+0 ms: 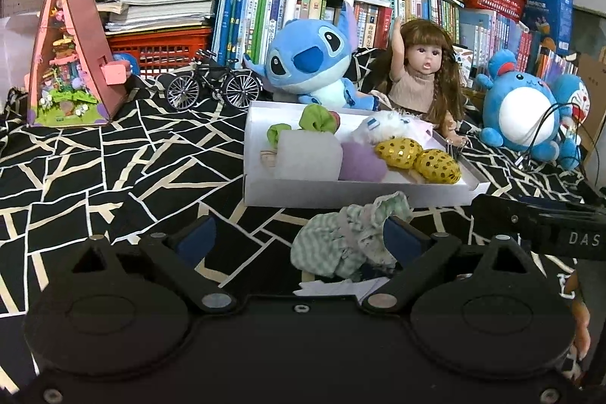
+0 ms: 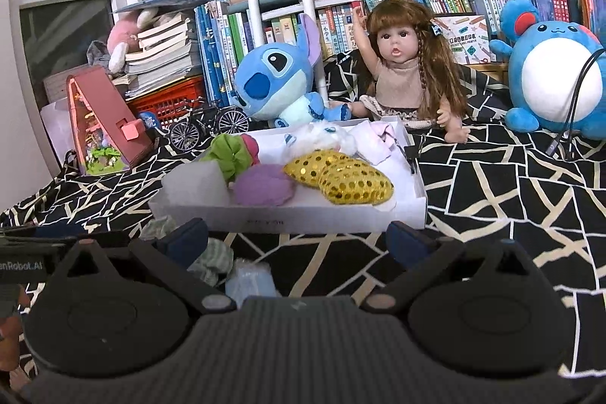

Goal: Organize soft objects
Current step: 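Move both open grippers down to the pile of cloth items beside the box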

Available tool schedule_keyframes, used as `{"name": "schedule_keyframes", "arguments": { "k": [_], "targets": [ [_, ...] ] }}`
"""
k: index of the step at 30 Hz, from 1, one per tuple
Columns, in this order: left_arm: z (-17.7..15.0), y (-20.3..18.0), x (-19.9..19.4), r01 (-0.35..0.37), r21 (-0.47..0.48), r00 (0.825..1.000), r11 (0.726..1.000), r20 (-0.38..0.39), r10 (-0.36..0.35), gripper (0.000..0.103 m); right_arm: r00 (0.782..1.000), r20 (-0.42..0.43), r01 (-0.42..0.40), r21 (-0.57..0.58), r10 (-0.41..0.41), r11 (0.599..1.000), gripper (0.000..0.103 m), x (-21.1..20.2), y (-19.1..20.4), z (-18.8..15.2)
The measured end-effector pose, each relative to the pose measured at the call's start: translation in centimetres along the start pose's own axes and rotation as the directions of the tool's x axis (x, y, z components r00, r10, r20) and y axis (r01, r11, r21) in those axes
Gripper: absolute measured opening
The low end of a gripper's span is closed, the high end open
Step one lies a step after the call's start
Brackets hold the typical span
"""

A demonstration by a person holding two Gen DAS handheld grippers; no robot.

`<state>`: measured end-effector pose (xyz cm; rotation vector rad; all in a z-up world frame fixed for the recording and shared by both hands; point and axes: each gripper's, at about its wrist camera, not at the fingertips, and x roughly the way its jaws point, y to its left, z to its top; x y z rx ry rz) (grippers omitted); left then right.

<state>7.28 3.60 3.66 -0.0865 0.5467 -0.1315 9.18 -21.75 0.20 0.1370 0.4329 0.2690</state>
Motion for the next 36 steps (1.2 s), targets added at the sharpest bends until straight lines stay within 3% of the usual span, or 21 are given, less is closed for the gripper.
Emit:
{"name": "schedule_keyframes", "arguments": {
  "k": [8,19,36],
  "targets": [
    [-1.4,0.4,-0.7,0.002,0.001,1.0,1.0,0.028,-0.002,0.096,1.0,-0.01,-0.002,-0.003,0.002,1.0,0.103,-0.5,0.7,-1.5],
    [-2.7,0.8,-1.2,-0.019,0.027,1.0,0.999,0.011,0.019,0.096,1.0,0.003,0.009,-0.035,-0.009,0.999,0.103,-1.4,1.7,-2.8],
    [-4.0,1.1,-2.2,0.026,0.009,0.999,1.0,-0.019,-0.026,0.096,0.998,0.051,0.041,-0.097,-0.037,0.994,0.103,-2.5,3.0,-4.7]
  ]
}}
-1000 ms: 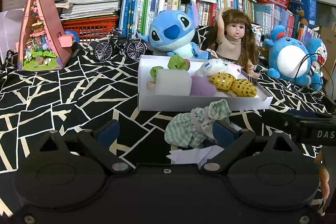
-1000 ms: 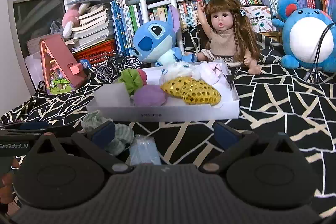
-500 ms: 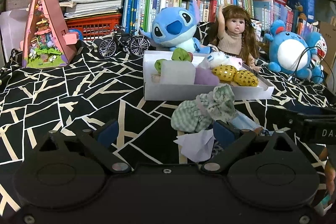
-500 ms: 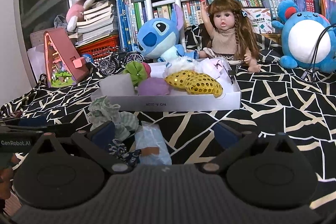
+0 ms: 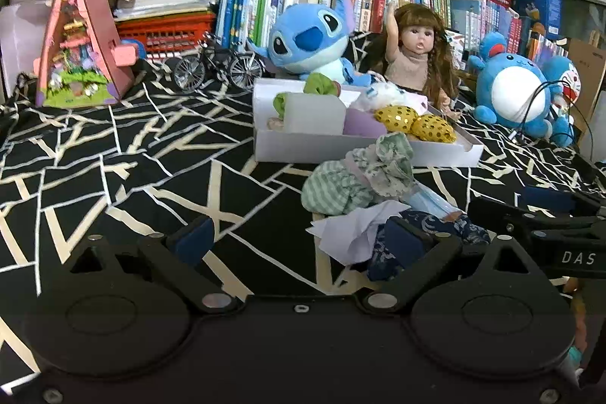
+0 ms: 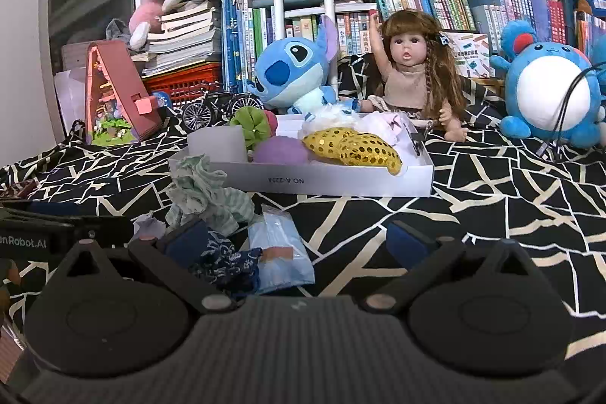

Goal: Organize soft objects
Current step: 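Move both open grippers down to the pile of cloth items beside the box, then grasp the white tissue with the left gripper while the right grasps the blue floral pouch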

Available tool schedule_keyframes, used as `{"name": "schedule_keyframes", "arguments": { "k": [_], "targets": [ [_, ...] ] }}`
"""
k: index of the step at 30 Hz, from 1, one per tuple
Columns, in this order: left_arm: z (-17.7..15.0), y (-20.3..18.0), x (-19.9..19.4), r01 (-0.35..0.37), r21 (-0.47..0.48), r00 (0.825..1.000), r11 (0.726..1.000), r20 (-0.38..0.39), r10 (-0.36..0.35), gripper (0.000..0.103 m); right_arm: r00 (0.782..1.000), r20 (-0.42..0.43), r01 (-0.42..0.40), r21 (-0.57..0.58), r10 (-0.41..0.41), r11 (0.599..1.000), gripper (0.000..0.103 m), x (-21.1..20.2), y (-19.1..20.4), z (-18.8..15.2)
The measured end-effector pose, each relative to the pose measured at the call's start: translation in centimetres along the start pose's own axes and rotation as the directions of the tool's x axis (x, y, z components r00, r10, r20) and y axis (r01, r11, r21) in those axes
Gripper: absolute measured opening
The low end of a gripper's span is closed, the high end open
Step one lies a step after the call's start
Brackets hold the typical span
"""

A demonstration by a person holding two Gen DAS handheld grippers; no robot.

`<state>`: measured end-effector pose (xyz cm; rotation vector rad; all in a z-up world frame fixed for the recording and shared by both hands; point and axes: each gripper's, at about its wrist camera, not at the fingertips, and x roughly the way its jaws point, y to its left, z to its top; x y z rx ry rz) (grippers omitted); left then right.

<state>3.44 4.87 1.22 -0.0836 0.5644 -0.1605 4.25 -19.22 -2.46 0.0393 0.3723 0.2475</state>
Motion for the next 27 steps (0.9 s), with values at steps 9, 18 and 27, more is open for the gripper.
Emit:
{"name": "schedule_keyframes", "arguments": {
  "k": [9,18,27],
  "targets": [
    [0.8,0.1,0.6,0.083,-0.065,0.995,0.994,-0.046,-0.086,0.071,0.998,-0.036,-0.056,-0.031,0.054,0.998,0.103,-0.2,0.3,-0.8],
    [1.0,-0.4,1.6,0.129,-0.091,0.988,0.987,-0.078,-0.136,0.065,0.995,-0.055,-0.094,-0.181,0.085,0.979,0.103,-0.3,2.7,-1.5],
    [1.4,-0.6,2.9,0.154,-0.131,0.981,0.979,-0.102,-0.168,0.061,0.991,-0.055,-0.132,-0.317,0.121,0.939,0.103,-0.1,5.8,-1.9]
  ]
}}
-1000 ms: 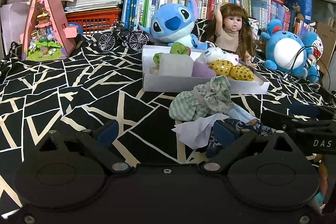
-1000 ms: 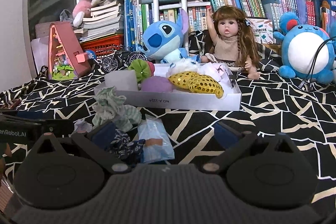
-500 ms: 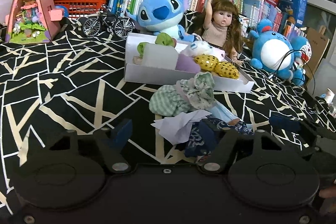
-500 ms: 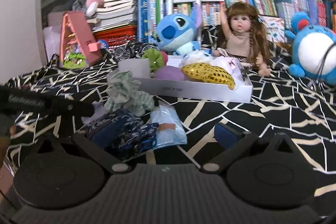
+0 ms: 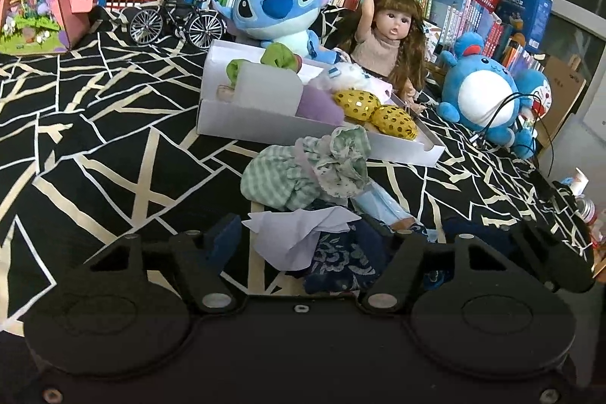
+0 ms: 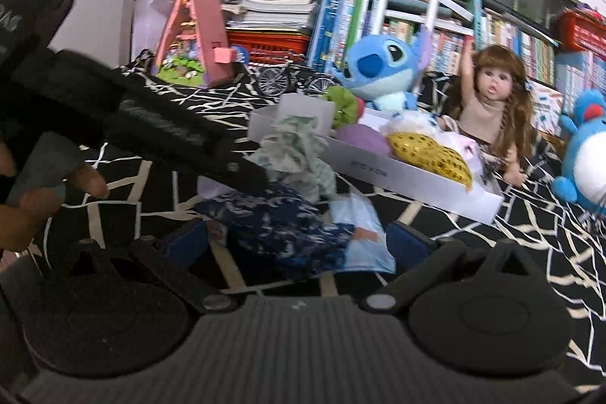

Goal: Organize soft objects
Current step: 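Grasp the white tissue with the left gripper while the right grasps the blue floral pouch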

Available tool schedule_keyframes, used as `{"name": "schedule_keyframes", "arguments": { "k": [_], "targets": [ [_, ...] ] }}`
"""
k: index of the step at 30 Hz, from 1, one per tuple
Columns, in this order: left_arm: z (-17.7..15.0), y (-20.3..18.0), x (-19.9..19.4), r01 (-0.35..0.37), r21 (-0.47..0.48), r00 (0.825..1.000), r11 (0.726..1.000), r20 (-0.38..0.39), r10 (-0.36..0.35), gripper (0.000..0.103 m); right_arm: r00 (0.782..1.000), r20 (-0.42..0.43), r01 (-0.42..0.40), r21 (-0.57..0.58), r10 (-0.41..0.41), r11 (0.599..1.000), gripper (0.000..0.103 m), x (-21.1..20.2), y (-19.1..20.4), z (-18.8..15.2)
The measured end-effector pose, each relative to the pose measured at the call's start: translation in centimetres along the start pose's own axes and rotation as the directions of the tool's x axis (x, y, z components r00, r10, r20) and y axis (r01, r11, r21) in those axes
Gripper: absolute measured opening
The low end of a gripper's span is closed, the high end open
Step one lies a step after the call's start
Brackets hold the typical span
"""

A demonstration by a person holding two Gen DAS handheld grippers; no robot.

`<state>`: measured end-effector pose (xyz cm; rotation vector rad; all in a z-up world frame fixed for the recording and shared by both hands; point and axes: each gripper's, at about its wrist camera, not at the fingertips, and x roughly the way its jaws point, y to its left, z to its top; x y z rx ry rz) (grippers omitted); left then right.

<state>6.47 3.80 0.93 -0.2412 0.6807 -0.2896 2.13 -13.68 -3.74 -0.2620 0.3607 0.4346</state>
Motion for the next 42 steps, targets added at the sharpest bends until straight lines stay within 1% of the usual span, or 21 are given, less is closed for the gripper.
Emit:
{"name": "schedule_keyframes", "arguments": {
  "k": [1,3,5,7,8,11,15,17,19,20,22,32,34,35,39,41,42],
  "targets": [
    [0.0,0.0,0.1,0.004,-0.004,1.0,1.0,-0.004,-0.004,0.058,1.0,0.0,-0.008,-0.004,0.008,1.0,0.103,0.1,0.2,0.0],
    [0.1,0.2,0.3,0.014,-0.016,1.0,1.0,-0.017,-0.014,0.049,1.0,-0.003,-0.027,-0.011,0.027,1.0,0.102,0.3,0.5,0.2],
    [0.1,0.3,0.4,0.018,-0.027,1.0,0.999,-0.022,-0.019,0.045,0.999,-0.006,-0.039,-0.014,0.039,0.999,0.102,0.6,0.7,0.3],
    [0.2,0.3,0.4,0.018,-0.029,1.0,0.999,-0.02,-0.018,0.038,0.999,-0.006,-0.037,-0.017,0.037,0.999,0.101,0.7,0.9,0.3],
    [0.2,0.3,0.3,0.012,-0.027,1.0,1.0,-0.017,-0.012,0.032,0.999,-0.004,-0.036,-0.017,0.036,0.999,0.099,0.7,0.9,0.4],
    [0.4,0.2,-0.1,-0.001,-0.02,1.0,1.0,0.001,0.001,0.032,0.999,0.001,-0.035,0.006,0.035,0.999,0.093,0.9,0.7,0.6],
    [0.6,0.2,-0.9,-0.015,-0.012,0.999,1.0,0.029,0.015,0.031,0.999,0.0,-0.046,0.021,0.046,0.999,0.091,1.0,0.3,0.8],
    [0.8,0.2,-1.3,-0.02,-0.007,0.999,1.0,0.044,0.02,0.031,0.999,0.0,-0.046,0.01,0.046,0.999,0.091,1.2,0.3,0.8],
    [1.0,0.2,-1.7,-0.027,-0.003,0.998,1.0,0.06,0.027,0.031,0.999,0.004,-0.046,0.004,0.046,0.999,0.093,1.4,0.4,0.9],
    [1.2,0.3,-1.9,-0.031,-0.001,0.997,1.0,0.065,0.031,0.031,0.999,0.008,-0.044,0.001,0.044,0.999,0.097,1.5,0.4,1.0],
    [1.4,0.4,-2.2,-0.04,-0.002,0.996,0.999,0.075,0.041,0.031,0.999,0.01,-0.044,-0.004,0.044,0.999,0.097,1.7,0.4,1.1],
    [1.5,0.9,-2.2,-0.072,-0.012,0.994,0.997,0.077,0.073,0.031,0.999,-0.022,-0.039,-0.025,0.038,0.999,0.099,3.4,0.4,1.7],
    [1.5,1.0,-2.2,-0.074,-0.011,0.994,0.997,0.075,0.075,0.031,0.998,-0.044,-0.042,-0.027,0.041,0.999,0.094,3.7,0.4,1.7],
    [1.5,1.0,-2.1,-0.076,-0.011,0.994,0.997,0.075,0.076,0.031,0.998,-0.055,-0.043,-0.029,0.042,0.999,0.09,3.8,0.5,1.6],
    [1.4,1.1,-2.0,-0.082,-0.01,0.994,0.997,0.075,0.083,0.032,0.996,-0.068,-0.05,-0.023,0.049,0.998,0.086,3.6,0.5,1.4],
    [1.5,1.1,-2.0,-0.084,-0.011,0.994,0.996,0.076,0.085,0.032,0.996,-0.068,-0.054,-0.019,0.053,0.998,0.086,3.3,0.4,1.4],
    [1.5,1.1,-2.1,-0.085,-0.012,0.993,0.996,0.077,0.086,0.032,0.996,-0.062,-0.058,-0.017,0.057,0.998,0.091,3.2,0.3,1.4]
  ]
}}
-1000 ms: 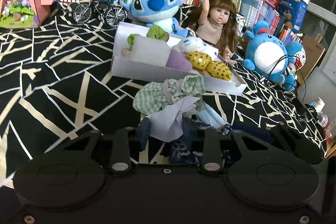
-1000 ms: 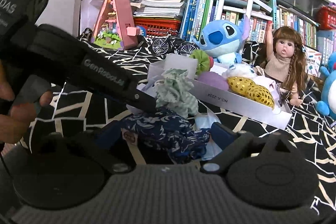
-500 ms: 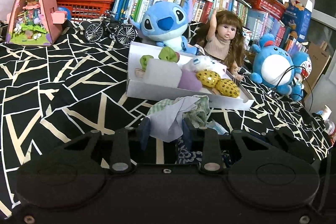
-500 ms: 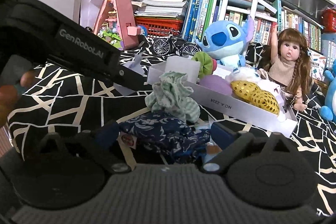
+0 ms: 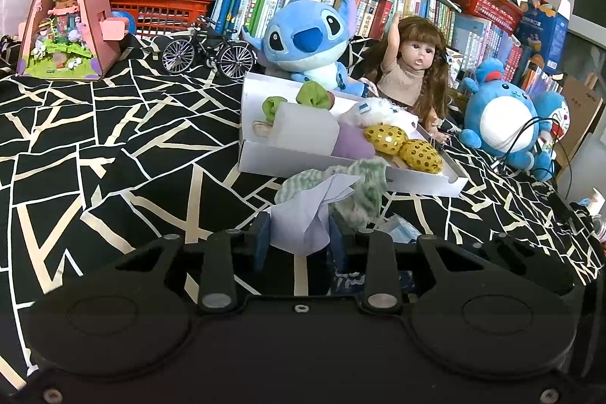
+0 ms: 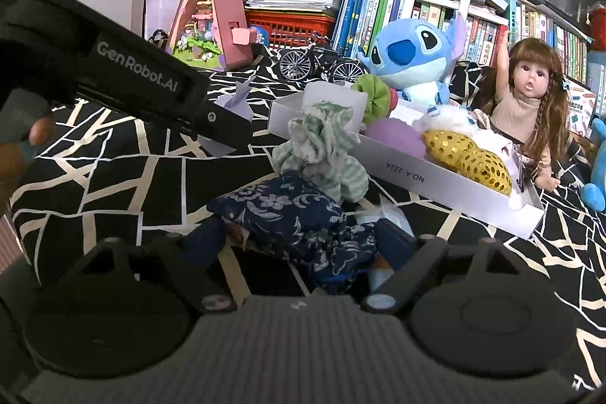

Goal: Organize soft objects
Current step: 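Grasp the white tissue with the left gripper while the right grasps the blue floral pouch, then carry the white tissue and blue floral pouch into the white box with both grippers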

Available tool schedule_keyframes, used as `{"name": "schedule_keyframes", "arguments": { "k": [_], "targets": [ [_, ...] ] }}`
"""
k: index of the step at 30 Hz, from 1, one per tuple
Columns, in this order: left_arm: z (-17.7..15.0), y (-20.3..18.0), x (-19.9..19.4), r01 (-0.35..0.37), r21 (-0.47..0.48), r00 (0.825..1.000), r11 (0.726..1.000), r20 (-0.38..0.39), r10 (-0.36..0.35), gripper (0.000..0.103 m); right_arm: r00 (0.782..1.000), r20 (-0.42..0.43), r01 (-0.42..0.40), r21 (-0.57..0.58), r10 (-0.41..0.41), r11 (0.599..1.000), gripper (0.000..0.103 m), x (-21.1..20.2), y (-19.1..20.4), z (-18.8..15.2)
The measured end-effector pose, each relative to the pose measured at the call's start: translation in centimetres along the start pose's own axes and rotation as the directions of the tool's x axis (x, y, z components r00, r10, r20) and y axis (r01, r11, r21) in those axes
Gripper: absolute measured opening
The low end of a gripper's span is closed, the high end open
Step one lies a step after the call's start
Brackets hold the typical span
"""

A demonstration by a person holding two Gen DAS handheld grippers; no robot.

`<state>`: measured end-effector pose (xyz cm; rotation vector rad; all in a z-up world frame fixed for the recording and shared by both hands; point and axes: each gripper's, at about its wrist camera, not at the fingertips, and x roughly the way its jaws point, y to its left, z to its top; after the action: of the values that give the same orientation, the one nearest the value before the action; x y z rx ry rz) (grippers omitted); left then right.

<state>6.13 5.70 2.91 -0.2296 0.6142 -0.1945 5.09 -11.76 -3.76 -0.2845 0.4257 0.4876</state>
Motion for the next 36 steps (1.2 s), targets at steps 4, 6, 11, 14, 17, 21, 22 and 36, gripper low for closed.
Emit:
{"name": "schedule_keyframes", "arguments": {
  "k": [4,6,11,14,17,21,22,36],
  "targets": [
    [0.1,0.1,0.0,-0.007,-0.004,1.0,1.0,0.005,0.007,0.032,0.999,0.034,0.015,-0.015,-0.015,1.0,0.098,-0.3,0.1,0.5],
    [0.2,0.2,0.0,-0.007,-0.007,1.0,1.0,0.007,0.007,0.032,0.999,0.039,0.021,-0.036,-0.019,0.999,0.103,0.0,0.3,0.8],
    [0.2,0.2,-0.1,-0.008,-0.005,1.0,1.0,0.008,0.008,0.032,1.0,0.004,-0.011,-0.052,0.011,0.999,0.103,1.6,0.8,1.5],
    [0.2,0.2,-0.1,-0.009,-0.006,1.0,1.0,0.007,0.009,0.032,0.999,-0.027,-0.042,-0.04,0.041,0.998,0.099,2.3,0.9,1.5],
    [0.2,0.2,-0.1,-0.009,-0.008,1.0,1.0,0.007,0.009,0.032,0.997,-0.052,-0.054,-0.036,0.052,0.998,0.092,2.6,1.1,1.3],
    [0.2,0.2,0.0,-0.009,-0.005,1.0,1.0,0.007,0.009,0.032,0.997,-0.059,-0.059,-0.011,0.058,0.998,0.074,2.3,1.0,1.2],
    [0.2,0.3,-0.1,-0.009,-0.002,1.0,1.0,0.008,0.009,0.032,0.996,-0.064,-0.055,-0.003,0.055,0.998,0.073,2.2,0.9,1.2],
    [2.9,-0.5,0.6,-0.007,0.047,0.998,0.999,0.058,0.004,0.032,0.999,0.036,-0.041,0.049,0.039,0.998,0.061,-1.0,-0.6,3.0]
  ]
}}
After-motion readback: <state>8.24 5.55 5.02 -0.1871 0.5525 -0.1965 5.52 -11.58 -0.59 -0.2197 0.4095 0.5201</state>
